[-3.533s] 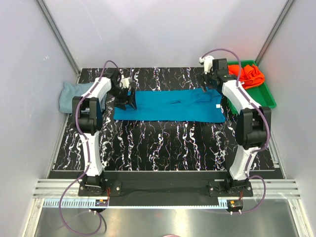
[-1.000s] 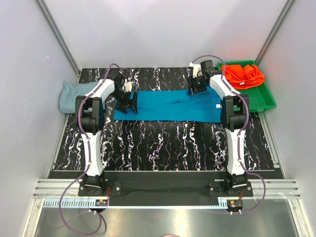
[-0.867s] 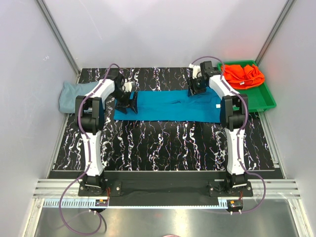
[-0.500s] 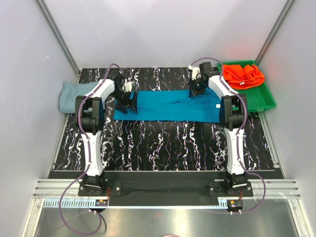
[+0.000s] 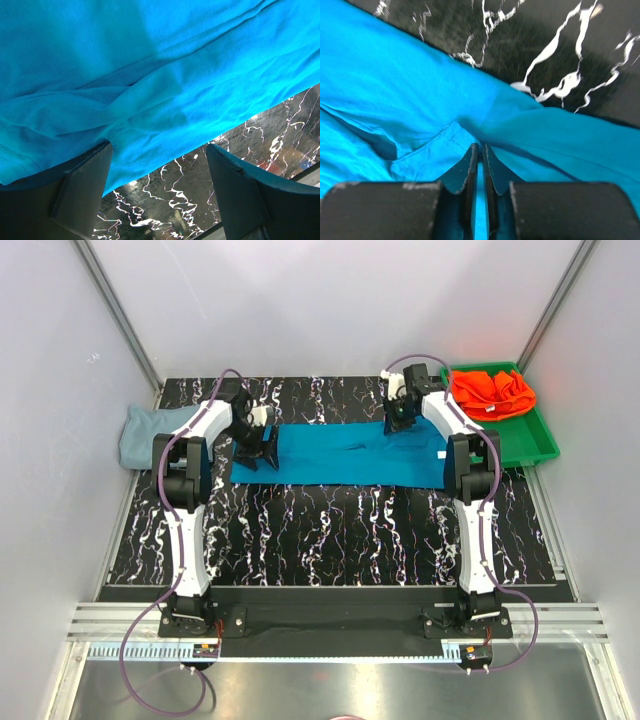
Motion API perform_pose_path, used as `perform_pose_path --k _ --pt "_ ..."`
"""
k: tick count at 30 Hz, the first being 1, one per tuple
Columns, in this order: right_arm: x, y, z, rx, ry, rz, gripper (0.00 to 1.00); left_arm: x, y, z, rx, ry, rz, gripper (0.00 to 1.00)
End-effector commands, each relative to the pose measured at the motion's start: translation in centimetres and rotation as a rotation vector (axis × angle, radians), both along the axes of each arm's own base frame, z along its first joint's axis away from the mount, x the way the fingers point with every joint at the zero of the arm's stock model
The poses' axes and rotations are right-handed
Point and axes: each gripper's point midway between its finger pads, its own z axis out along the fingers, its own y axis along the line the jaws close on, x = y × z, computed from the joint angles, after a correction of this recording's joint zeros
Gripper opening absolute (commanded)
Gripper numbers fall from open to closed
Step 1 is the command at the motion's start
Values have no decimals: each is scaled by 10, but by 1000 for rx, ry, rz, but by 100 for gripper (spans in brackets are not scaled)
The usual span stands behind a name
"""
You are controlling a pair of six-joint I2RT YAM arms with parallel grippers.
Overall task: Fold and stack the t-shirts
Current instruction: Fold the tshirt
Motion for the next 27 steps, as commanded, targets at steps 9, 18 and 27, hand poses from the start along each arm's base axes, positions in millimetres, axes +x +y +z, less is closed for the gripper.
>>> perform_pose_path --k 9,18,27 --pt "30 20 35 12 -134 45 21 -5 -6 -6 -19 19 -6 83" --pt "28 12 56 -37 -183 19 66 -6 -4 -5 -8 17 -8 83" --pt "-15 -9 129 -26 -311 -14 63 -6 -1 0 11 -2 -14 80"
